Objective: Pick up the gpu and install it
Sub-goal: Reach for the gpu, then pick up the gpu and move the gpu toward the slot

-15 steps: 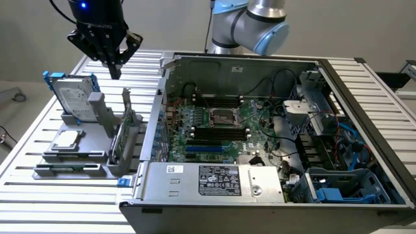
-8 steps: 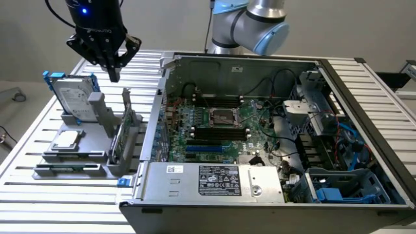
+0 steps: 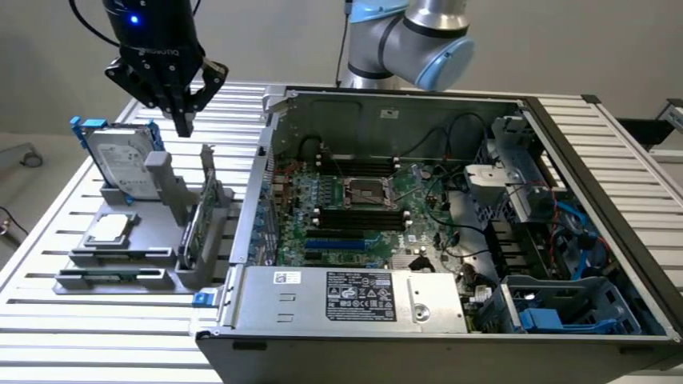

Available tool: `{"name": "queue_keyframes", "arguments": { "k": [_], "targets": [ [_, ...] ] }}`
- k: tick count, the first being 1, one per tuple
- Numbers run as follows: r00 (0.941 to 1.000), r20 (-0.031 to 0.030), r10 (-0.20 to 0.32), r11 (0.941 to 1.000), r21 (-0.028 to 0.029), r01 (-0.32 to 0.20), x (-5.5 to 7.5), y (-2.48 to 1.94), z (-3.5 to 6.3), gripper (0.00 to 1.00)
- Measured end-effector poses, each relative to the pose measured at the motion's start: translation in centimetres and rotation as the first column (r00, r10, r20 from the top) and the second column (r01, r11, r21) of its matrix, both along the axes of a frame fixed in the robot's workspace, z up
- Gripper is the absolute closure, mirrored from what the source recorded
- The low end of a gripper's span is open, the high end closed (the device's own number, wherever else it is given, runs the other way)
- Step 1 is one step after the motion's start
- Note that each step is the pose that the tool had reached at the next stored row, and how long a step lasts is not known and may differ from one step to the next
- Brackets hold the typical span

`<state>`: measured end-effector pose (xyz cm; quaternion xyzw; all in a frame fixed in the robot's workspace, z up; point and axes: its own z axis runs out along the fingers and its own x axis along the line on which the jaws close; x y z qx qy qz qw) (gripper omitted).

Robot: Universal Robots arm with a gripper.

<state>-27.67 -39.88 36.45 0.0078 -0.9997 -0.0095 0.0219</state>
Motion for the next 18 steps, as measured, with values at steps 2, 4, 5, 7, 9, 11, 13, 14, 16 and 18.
{"name": "queue_keyframes", "arguments": {
  "k": [2, 4, 5, 7, 9, 11, 13, 14, 16, 18],
  "targets": [
    [1.0000, 0.0000, 0.000, 1.0000, -0.0012, 0.000, 0.00, 0.00, -0.01, 0.89],
    [1.0000, 0.0001, 0.001, 1.0000, -0.0024, -0.001, 0.00, 0.00, -0.01, 0.89],
    [1.0000, 0.0001, 0.001, 1.0000, -0.0030, -0.001, 0.00, 0.00, -0.01, 0.89],
    [1.0000, 0.0001, 0.002, 1.0000, -0.0043, -0.002, 0.00, 0.00, -0.02, 0.89],
    [1.0000, 0.0000, 0.002, 1.0000, -0.0055, -0.002, 0.00, 0.00, -0.02, 0.89],
    [1.0000, 0.0000, 0.002, 1.0000, -0.0067, -0.002, 0.00, 0.00, -0.02, 0.88],
    [1.0000, 0.0000, 0.003, 1.0000, -0.0080, -0.003, 0.00, 0.00, -0.02, 0.83],
    [1.0000, 0.0000, 0.003, 1.0000, -0.0086, -0.003, 0.00, 0.00, -0.02, 0.76],
    [1.0000, 0.0000, 0.003, 1.0000, -0.0090, -0.003, 0.00, 0.00, -0.02, 0.70],
    [1.0000, 0.0000, 0.004, 0.9999, -0.0095, -0.004, -0.01, 0.00, -0.04, 0.64]
  ]
}}
